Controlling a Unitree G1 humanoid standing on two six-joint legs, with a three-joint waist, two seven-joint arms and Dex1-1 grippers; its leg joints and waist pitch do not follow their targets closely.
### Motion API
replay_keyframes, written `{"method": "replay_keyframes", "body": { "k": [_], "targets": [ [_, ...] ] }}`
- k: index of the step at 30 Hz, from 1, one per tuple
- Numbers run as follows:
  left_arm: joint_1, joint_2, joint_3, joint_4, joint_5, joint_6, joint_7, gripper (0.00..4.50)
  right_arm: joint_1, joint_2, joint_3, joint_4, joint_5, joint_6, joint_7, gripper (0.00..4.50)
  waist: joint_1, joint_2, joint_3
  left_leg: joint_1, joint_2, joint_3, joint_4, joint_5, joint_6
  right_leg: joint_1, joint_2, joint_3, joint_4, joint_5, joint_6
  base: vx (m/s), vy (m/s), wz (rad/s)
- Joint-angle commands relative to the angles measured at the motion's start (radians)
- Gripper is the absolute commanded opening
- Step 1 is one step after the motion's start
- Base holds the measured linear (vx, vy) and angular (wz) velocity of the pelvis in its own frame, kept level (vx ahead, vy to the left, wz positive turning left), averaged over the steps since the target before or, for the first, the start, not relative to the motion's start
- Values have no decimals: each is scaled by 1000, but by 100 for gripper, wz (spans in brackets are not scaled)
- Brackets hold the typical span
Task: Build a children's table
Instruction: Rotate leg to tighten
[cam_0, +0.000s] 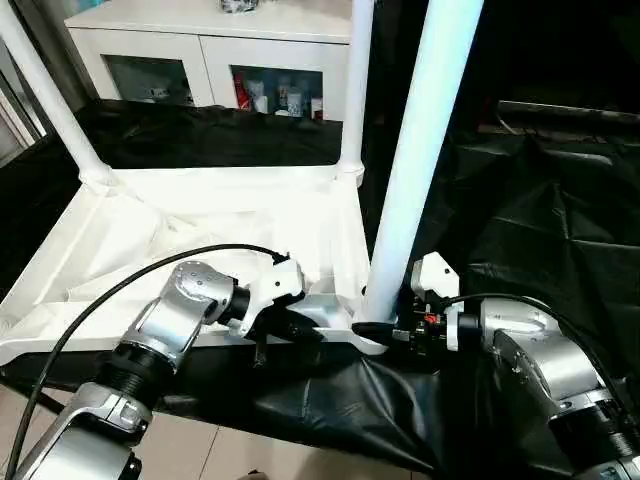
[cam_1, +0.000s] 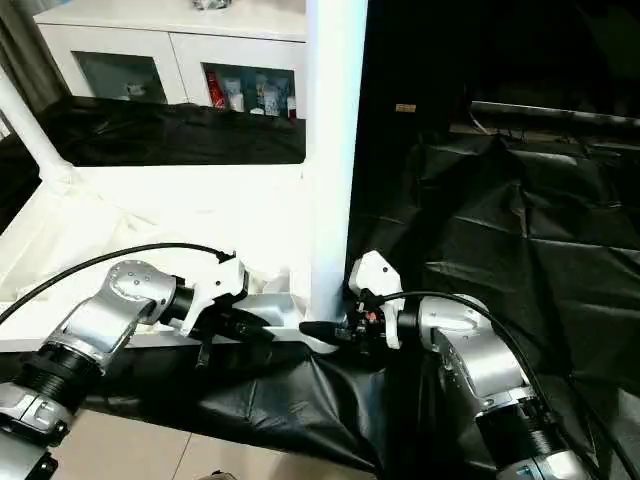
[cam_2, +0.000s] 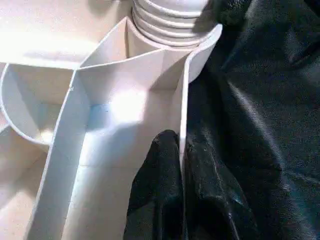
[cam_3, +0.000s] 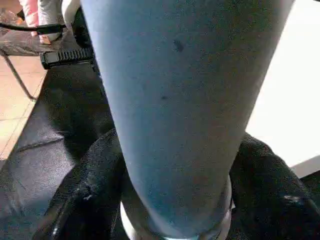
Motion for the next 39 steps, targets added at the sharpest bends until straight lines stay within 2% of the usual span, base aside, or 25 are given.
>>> {"method": "replay_keyframes", "body": {
  "k": [1,3,5,7,9,12,17,21,23,25,27,29,33,39],
  "targets": [
    [3,-24,22,-7,-47,-15,16,29,-4,4,20,2,-4,-7,26,261,-3,-24,-57,7,70,-26,-69,-122,77,41,-101,59,-79,-208,-192,0,0,0],
    [-1,-26,24,1,-45,-8,22,58,-1,4,20,1,-8,-10,21,257,-2,-27,-58,7,69,-25,-69,-123,76,42,-101,59,-80,-215,-189,0,0,0],
    [-1,-19,19,3,-37,-19,16,65,3,4,19,-1,-9,-12,19,253,0,-22,-59,7,70,-25,-68,-117,74,41,-101,59,-78,-202,-195,0,0,0],
    [-1,-19,21,4,-36,-24,21,84,4,3,19,0,-11,-16,17,251,-2,-22,-60,7,72,-27,-69,-118,73,42,-99,58,-77,-178,-202,0,0,0],
    [0,-16,20,7,-33,-20,20,88,4,2,17,4,-12,-21,15,250,-3,-22,-62,7,73,-28,-69,-106,76,44,-100,58,-70,-121,-218,0,0,0],
    [0,-10,18,16,-27,-26,19,88,5,2,17,5,-14,-23,14,250,-5,-27,-62,7,72,-27,-67,-95,87,46,-101,58,-67,-85,-231,0,0,0],
    [-1,2,17,29,-24,-32,20,88,2,0,18,13,-20,-34,15,250,-3,-28,-59,8,72,-26,-68,-114,78,45,-101,58,-72,-138,-225,0,0,0],
    [-2,14,20,33,-21,-28,14,88,-6,0,19,24,-27,-46,13,250,-3,-30,-60,8,72,-25,-67,-105,77,47,-101,59,-68,-118,-227,0,0,0],
    [-2,18,19,32,-21,-24,12,88,-8,1,19,27,-28,-49,13,250,-3,-28,-60,8,72,-25,-67,-107,77,46,-102,59,-69,-122,-228,0,0,0],
    [-2,19,19,33,-21,-23,15,88,-11,2,18,30,-27,-50,13,250,-4,-30,-59,8,72,-25,-67,-110,77,46,-101,59,-70,-128,-228,0,0,0],
    [2,21,17,33,-22,-23,16,53,-10,3,20,30,-28,-53,14,250,-4,-30,-59,9,72,-25,-68,-111,76,46,-101,59,-70,-128,-227,0,0,0],
    [5,22,14,32,-24,-16,13,53,-9,2,24,32,-32,-59,15,250,-3,-31,-59,9,73,-25,-69,-113,74,45,-101,59,-70,-132,-227,0,0,0],
    [7,30,6,27,-23,-6,3,8,-13,-1,28,39,-39,-68,17,250,-4,-29,-59,11,72,-25,-69,-123,69,45,-101,59,-71,-141,-228,0,0,0],
    [3,35,-1,32,-18,4,2,4,-15,-12,31,45,-49,-75,21,250,-6,-31,-60,10,72,-26,-68,-114,71,46,-100,59,-68,-120,-231,0,0,0]
  ]
}}
